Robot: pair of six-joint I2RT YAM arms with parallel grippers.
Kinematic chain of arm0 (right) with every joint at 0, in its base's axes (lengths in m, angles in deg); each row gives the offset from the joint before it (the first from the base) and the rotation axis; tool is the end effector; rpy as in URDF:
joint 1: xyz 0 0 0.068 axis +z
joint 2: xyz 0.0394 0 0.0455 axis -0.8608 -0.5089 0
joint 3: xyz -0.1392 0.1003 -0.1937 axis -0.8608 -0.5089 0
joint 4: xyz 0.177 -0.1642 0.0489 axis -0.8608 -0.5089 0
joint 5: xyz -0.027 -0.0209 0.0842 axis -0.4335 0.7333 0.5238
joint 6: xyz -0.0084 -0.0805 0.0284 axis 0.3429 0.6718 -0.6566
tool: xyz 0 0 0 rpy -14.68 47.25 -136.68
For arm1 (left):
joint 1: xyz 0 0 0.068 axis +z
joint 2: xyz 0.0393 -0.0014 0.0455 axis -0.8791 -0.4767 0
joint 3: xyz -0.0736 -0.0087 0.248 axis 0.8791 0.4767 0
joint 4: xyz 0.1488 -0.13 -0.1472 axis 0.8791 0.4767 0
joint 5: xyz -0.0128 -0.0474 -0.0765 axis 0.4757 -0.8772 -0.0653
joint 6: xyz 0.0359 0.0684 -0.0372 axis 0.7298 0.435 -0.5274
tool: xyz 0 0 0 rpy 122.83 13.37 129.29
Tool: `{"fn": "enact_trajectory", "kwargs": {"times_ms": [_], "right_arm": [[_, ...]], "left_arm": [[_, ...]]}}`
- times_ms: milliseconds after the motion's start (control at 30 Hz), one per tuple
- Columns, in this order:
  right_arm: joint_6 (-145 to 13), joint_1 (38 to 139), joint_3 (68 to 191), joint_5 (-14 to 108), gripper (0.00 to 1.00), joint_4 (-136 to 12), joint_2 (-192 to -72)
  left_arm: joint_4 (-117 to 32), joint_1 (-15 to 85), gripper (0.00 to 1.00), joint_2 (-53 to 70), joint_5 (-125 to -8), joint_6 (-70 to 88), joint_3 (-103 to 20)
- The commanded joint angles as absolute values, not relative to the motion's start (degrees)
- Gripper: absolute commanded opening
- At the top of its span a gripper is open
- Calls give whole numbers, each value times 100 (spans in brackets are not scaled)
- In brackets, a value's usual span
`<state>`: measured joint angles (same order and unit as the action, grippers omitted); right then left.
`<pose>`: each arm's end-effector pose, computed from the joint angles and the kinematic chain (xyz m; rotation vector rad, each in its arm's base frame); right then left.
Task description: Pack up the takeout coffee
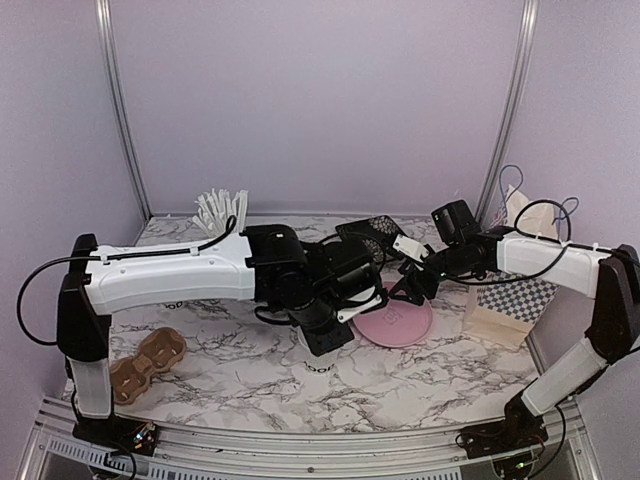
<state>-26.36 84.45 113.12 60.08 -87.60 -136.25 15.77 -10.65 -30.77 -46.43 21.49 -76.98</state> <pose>0.2788 0.1595 0.2016 -1.3112 2.0604 0.3833 0.1444 -0.3992 0.2402 1.5295 2.1566 -0.1438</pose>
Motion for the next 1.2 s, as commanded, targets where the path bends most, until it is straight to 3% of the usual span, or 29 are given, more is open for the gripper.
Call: {"fn": "enact_trajectory", "kwargs": {"times_ms": [0,400,700,1167], "right_arm": [[-2611,8393,11416,6084,73,-8790,-13664],[-2596,8393,11390,6000,73,-8793,-13570],[-2552,8391,11374,6068,73,-8810,-13594],[-2502,8393,11381,6112,73,-8863,-13691]], "left_arm": [[1656,-570,54,-2398,-4328,1713,-8254],[1721,1250,57,-3214,-5050,1990,-8732],[1875,1599,58,-4323,-5173,2691,-9194],[1885,1705,41,-4903,-5339,2875,-9381]]}}
